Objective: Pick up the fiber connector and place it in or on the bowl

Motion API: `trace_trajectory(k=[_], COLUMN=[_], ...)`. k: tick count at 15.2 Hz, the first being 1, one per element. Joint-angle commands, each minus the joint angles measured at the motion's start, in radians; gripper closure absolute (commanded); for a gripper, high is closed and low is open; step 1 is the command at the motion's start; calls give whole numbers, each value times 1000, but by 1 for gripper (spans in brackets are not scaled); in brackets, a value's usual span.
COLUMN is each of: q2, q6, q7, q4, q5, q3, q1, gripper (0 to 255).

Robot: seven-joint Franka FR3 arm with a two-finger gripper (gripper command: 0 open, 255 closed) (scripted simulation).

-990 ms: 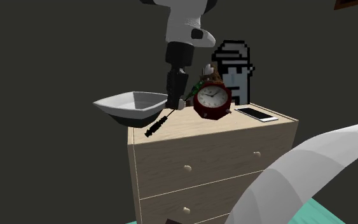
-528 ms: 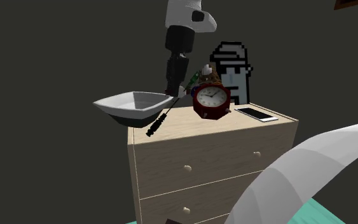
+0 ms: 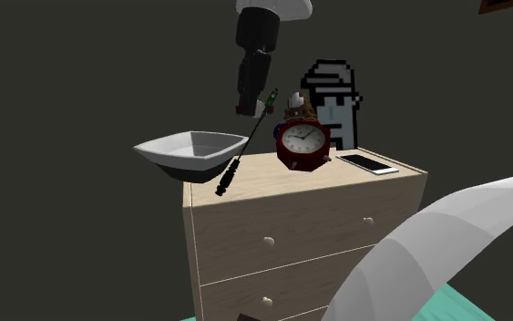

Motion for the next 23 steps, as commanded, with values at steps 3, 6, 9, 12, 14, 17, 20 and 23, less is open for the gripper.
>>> trace_trajectory(k=[3, 6, 9, 12, 14, 17, 20, 23], q2=[57, 164, 283, 411, 469, 468, 470, 475], q6=[-23, -23, -34, -61, -78, -38, 1, 39], q7=[61, 155, 250, 341, 378, 372, 368, 365], q4=[84, 192, 315, 458, 528, 487, 449, 414], q5=[-22, -74, -141, -217, -251, -250, -251, -253], q3=[30, 76, 110, 128, 129, 126, 125, 123], q1=[14, 43, 88, 154, 191, 189, 186, 185], gripper=[255, 255, 255, 255, 255, 255, 255, 255])
